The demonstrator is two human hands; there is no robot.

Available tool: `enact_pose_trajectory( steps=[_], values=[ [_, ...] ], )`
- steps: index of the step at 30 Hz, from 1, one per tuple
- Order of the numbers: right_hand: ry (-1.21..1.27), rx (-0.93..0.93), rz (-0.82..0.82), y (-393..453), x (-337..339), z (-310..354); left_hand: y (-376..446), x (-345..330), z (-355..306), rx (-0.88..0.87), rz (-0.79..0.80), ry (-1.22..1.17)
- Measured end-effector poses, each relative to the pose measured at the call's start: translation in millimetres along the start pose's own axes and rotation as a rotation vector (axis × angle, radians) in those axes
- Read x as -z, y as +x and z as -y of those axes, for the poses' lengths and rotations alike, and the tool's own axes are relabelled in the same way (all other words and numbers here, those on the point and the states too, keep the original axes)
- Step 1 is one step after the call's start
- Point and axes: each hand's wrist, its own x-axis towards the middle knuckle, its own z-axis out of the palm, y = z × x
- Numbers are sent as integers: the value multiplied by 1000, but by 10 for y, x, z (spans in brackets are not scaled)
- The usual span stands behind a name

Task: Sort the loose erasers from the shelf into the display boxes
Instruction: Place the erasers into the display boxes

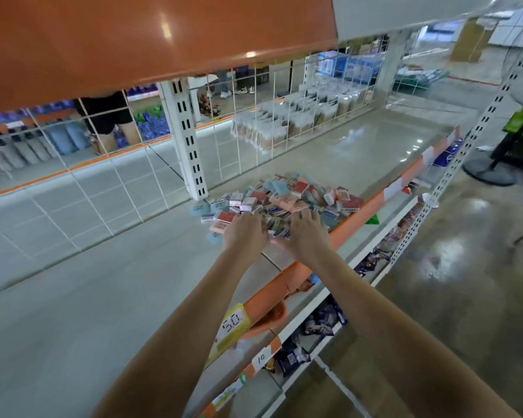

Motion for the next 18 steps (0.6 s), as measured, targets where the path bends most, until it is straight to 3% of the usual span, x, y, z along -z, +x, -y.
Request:
enact_pose_trajectory(
  steps=[12, 18],
  values=[
    [136, -46, -147, -157, -129, 49, -7, -84, 36, 11, -52, -86],
    [210, -34, -87, -122, -59, 3, -16, -34, 24, 1, 6, -41]
  ],
)
